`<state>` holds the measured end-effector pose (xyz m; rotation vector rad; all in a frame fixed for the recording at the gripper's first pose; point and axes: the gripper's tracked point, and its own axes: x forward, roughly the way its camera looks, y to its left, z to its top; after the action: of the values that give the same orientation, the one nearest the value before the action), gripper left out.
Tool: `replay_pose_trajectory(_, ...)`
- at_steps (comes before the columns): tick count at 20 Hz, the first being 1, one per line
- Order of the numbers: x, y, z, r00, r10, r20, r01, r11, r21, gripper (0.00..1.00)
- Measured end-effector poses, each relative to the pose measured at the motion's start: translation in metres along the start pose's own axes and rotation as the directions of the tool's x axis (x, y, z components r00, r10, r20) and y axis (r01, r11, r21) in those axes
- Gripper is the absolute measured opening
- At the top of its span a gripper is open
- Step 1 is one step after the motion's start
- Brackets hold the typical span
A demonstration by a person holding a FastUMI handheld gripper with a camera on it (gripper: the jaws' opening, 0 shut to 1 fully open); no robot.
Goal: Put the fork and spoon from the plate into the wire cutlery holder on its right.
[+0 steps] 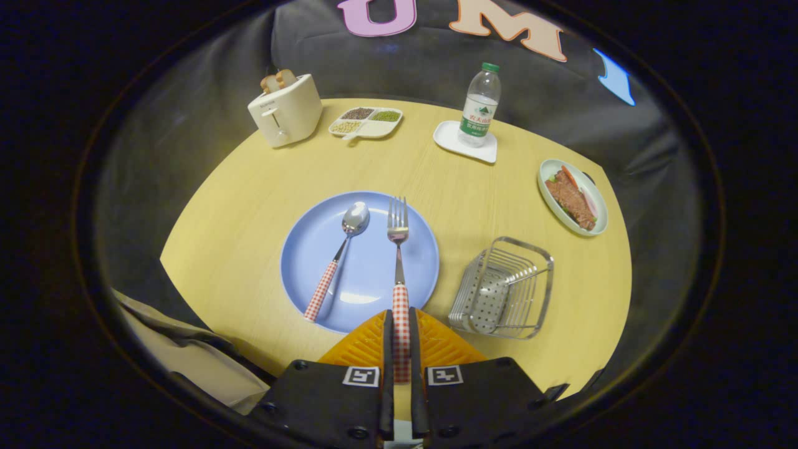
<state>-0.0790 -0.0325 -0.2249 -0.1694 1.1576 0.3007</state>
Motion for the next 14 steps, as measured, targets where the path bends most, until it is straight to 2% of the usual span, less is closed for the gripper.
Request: replay_pose_trajectory(14, -0.059, -0.089, -0.016, 0.992, -0.01, -0.128, -0.003, 0.995, -0.103, 0.14)
